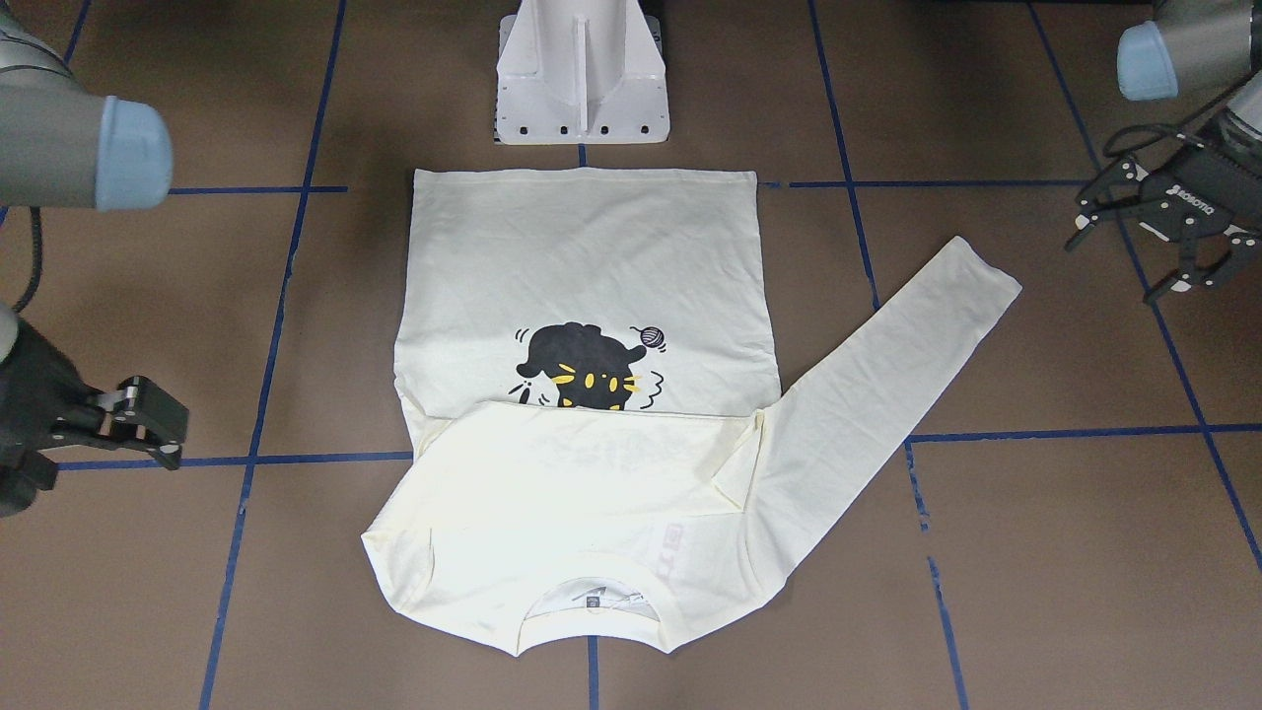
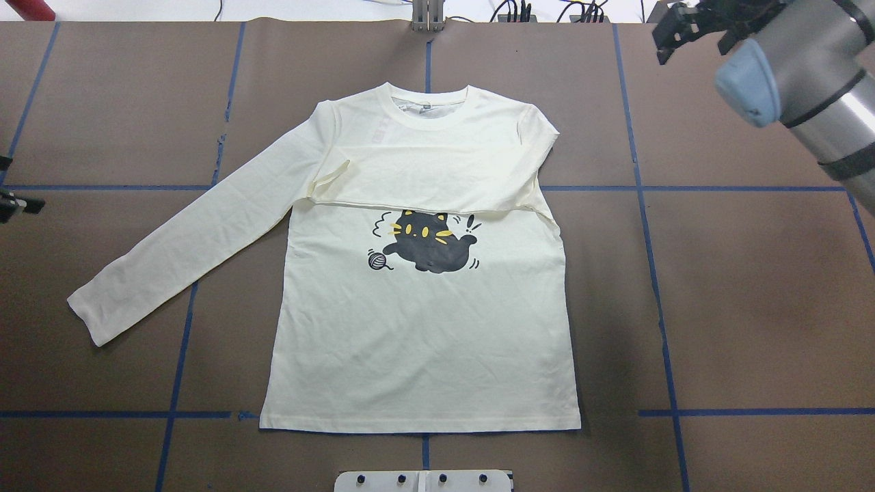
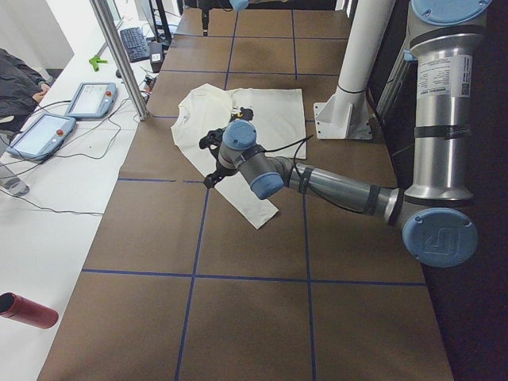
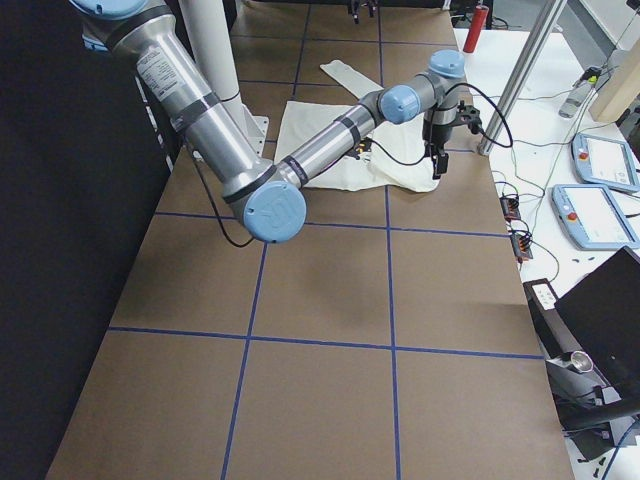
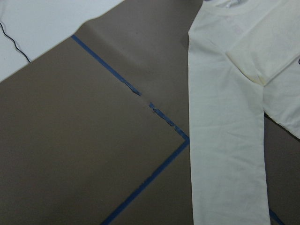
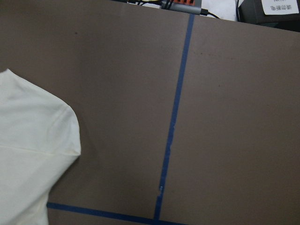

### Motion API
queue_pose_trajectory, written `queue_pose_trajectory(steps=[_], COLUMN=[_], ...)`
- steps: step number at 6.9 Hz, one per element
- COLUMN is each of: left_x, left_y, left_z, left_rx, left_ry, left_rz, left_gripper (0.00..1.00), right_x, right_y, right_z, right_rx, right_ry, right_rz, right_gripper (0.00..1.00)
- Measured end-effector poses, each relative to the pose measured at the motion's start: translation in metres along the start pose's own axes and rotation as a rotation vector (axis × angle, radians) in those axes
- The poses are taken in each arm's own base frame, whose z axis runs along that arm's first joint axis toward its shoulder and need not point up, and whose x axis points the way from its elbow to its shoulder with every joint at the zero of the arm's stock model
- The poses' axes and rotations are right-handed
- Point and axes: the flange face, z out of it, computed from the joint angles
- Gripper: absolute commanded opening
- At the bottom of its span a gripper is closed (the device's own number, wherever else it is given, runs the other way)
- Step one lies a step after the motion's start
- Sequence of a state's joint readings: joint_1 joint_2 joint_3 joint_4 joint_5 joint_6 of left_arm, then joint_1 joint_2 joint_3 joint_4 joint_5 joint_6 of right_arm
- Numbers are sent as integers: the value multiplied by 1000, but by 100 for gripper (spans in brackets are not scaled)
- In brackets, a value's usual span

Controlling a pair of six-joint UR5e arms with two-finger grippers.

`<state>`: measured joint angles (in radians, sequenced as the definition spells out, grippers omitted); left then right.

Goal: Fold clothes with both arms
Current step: 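Release the sleeve and lift the right gripper away from the shirt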

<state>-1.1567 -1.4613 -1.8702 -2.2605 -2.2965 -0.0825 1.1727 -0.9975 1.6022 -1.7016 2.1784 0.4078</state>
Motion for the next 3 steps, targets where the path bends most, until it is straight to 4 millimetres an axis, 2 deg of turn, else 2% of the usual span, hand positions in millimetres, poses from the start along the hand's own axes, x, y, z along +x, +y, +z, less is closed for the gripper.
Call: queue_pose_trajectory(steps=[2,3], left_x=[38,62], left_y=[37,47], left_z=[39,64], left_rx=[-38,-60], left_ry=[-39,-51], left_rz=[-3,-6], left_gripper=[100,100], right_x=[100,136], right_y=[46,68], right_z=[7,6], right_rx=[-43,-48], right_ry=[-24,-27], right_rz=[-43,-20], right_gripper=[100,100])
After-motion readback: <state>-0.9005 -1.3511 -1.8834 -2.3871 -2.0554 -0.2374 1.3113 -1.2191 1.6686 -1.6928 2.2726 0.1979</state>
